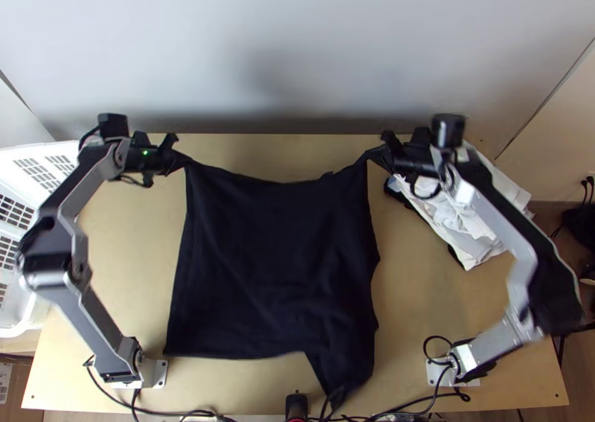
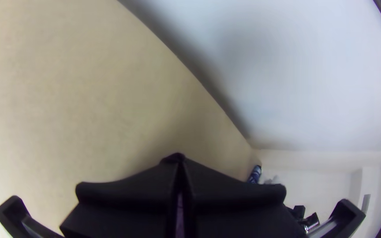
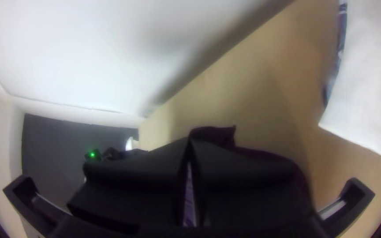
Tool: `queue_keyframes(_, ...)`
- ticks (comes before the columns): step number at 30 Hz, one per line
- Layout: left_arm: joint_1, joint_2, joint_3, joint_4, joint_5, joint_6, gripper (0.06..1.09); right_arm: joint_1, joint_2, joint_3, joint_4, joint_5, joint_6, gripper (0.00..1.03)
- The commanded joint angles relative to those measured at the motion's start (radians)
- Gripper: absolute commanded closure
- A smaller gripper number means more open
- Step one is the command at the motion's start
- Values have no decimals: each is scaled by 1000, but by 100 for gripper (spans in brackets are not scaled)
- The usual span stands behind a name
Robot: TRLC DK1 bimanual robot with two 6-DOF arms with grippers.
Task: Fold the t-shirt
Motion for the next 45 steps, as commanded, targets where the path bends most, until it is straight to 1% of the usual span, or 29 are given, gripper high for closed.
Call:
queue_keyframes(1,-10,238,284,-146,-101,23,105,-41,236,244,-190,10,-65,100)
queue_keyframes(7,-11,281,335,-146,-140,42,105,-46,280,258,-193,92,-91,100)
queue_keyframes(12,-18,291,345,-190,-143,73,105,-44,290,256,-188,98,-109,100)
queue_keyframes(13,-21,291,345,-202,-143,81,105,-43,290,256,-188,96,-114,99)
queue_keyframes(14,-24,288,345,-218,-141,90,105,-40,286,253,-188,96,-119,89)
queue_keyframes(15,-28,285,344,-230,-140,102,105,-37,280,248,-190,96,-125,76)
queue_keyframes(16,-31,282,342,-244,-140,113,105,-34,271,241,-188,96,-135,70)
queue_keyframes(20,-37,261,319,-253,-114,122,105,-27,250,227,-180,96,-138,70)
queue_keyframes(23,-45,228,289,-250,-77,131,105,-24,248,222,-179,96,-143,69)
queue_keyframes(26,-53,195,270,-244,-57,142,105,-24,236,216,-180,96,-142,65)
queue_keyframes(27,-54,190,272,-241,-55,142,105,-23,221,210,-180,96,-138,65)
queue_keyframes(28,-53,185,272,-235,-54,142,100,-20,202,199,-182,96,-140,65)
queue_keyframes(29,-51,182,272,-228,-51,142,83,-14,179,181,-182,98,-140,63)
queue_keyframes(30,-48,179,273,-227,-43,144,65,-3,156,159,-183,108,-143,59)
queue_keyframes(32,-39,176,285,-227,-22,164,29,15,107,109,-203,153,-178,59)
queue_keyframes(33,-36,172,299,-222,-22,168,11,25,81,83,-223,162,-201,56)
queue_keyframes(34,-30,165,304,-210,-22,167,10,28,53,55,-245,164,-212,51)
queue_keyframes(36,-21,150,302,-185,-25,165,10,32,-10,-17,-262,164,-212,45)
queue_keyframes(37,-14,147,304,-170,-29,161,10,34,-40,-55,-275,164,-207,39)
queue_keyframes(39,1,142,304,-147,-60,158,10,40,-92,-123,-292,167,-209,32)
queue_keyframes(41,13,130,301,-150,-83,174,10,40,-132,-183,-292,173,-221,29)
queue_keyframes(43,18,107,284,-162,-100,200,10,35,-135,-223,-291,179,-240,29)
queue_keyframes(45,19,87,282,-208,-106,225,10,31,-125,-244,-289,177,-258,30)
